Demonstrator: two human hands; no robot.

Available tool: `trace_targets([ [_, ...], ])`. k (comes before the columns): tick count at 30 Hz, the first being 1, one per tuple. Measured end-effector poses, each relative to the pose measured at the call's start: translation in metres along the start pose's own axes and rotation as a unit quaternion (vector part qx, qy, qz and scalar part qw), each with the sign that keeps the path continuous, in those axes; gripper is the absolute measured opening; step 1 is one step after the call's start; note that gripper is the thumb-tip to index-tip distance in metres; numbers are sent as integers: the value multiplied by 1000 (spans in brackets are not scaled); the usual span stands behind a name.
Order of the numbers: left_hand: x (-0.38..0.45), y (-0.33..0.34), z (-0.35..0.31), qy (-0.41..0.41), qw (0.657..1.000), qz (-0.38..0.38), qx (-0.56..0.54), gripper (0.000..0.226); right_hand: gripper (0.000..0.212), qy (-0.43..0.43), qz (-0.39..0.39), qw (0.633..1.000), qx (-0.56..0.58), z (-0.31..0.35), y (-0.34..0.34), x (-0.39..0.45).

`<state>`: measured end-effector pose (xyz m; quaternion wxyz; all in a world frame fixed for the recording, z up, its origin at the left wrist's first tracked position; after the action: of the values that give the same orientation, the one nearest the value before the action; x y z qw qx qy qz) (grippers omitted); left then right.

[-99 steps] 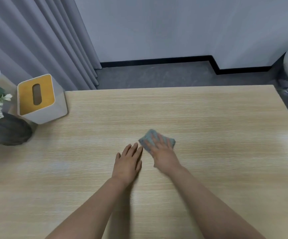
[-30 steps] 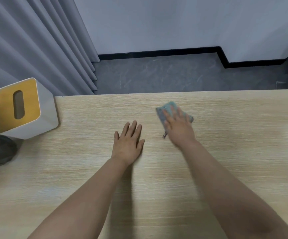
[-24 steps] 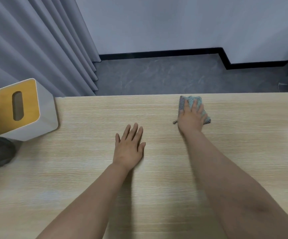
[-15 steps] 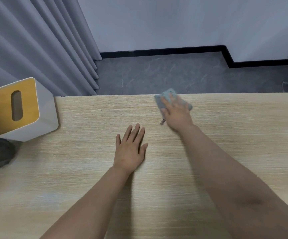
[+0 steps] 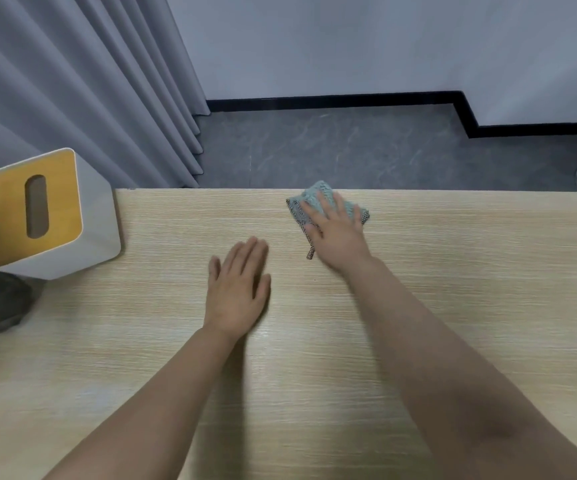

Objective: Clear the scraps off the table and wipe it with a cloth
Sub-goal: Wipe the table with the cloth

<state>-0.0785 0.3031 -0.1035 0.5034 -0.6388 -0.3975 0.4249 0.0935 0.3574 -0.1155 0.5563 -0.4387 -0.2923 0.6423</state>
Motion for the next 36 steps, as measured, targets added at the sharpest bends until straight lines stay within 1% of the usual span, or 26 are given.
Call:
trace_targets([
  [1, -1, 1, 14, -21, 1000, 5, 9, 67, 49, 16, -9, 1000, 1, -13, -5, 2],
  [2, -4, 3, 27, -38, 999, 13, 20, 69, 50, 52, -31, 998, 3, -32, -15, 2],
  [5, -14, 7, 55, -61, 997, 26, 34, 68, 52, 213, -95, 972, 27, -89, -38, -10],
  [6, -16, 8, 61, -62, 997, 27, 33, 67, 52, 247, -103, 963, 29, -94, -38, -13],
  [8, -19, 11, 65, -57, 997, 32, 32, 64, 51, 268, -117, 956, 26, -78, -31, -11],
  [10, -19, 13, 65, -54, 998, 32, 32, 62, 50, 226, -115, 967, 26, -37, -14, 0],
  [12, -19, 14, 65, -54, 997, 33, 37, 61, 49, 132, -87, 987, 18, 22, 11, 13],
  [14, -18, 13, 64, -56, 998, 25, 31, 61, 49, 22, -38, 999, 9, 82, 36, 18],
  [16, -18, 11, 64, -56, 998, 18, 22, 61, 49, -48, 6, 999, -5, 111, 50, 18],
  [17, -18, 11, 65, -56, 998, 16, 20, 61, 49, -60, 15, 998, -12, 109, 50, 20],
  [19, -18, 11, 64, -55, 998, 13, 19, 61, 50, -28, -7, 1000, -11, 76, 35, 21],
  [21, -18, 11, 64, -55, 998, 10, 17, 61, 52, 56, -65, 996, -8, 23, 10, 15],
  [23, -18, 11, 64, -55, 998, 7, 17, 61, 53, 148, -97, 984, -6, -23, -7, 2],
  [25, -18, 10, 64, -54, 998, 3, 18, 61, 54, 212, -109, 971, -1, -41, -12, -7],
  [27, -19, 11, 64, -55, 998, 7, 23, 61, 52, 231, -120, 966, 14, -28, -9, -4],
  [28, -19, 11, 64, -55, 998, 9, 28, 62, 52, 215, -116, 969, 23, -13, -4, 4],
  [29, -19, 11, 64, -54, 998, 10, 32, 62, 52, 181, -100, 978, 26, 9, 5, 15],
  [31, -18, 11, 64, -54, 998, 9, 33, 61, 51, 66, -46, 997, 9, 65, 27, 32],
  [32, -18, 11, 65, -56, 998, 5, 30, 61, 50, 6, -17, 1000, -1, 91, 37, 35],
  [33, -18, 10, 65, -57, 998, 2, 26, 61, 51, -35, 6, 999, -11, 108, 45, 37],
  [34, -19, 10, 65, -58, 998, 0, 25, 61, 51, -55, 20, 998, -21, 112, 48, 37],
  [36, -19, 10, 65, -56, 998, 2, 26, 61, 52, -38, 13, 999, -19, 93, 41, 33],
])
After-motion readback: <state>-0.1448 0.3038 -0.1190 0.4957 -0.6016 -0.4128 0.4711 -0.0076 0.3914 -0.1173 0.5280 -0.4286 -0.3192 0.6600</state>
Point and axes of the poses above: each hand's wrist, its own x-axis towards the middle knuckle, its own y-axis out of the palm, z = x × y, the point moved 10 cm from there along x, towards the middle knuckle, and after that the axes turned 9 degrees about x, right-handed, at the moved point
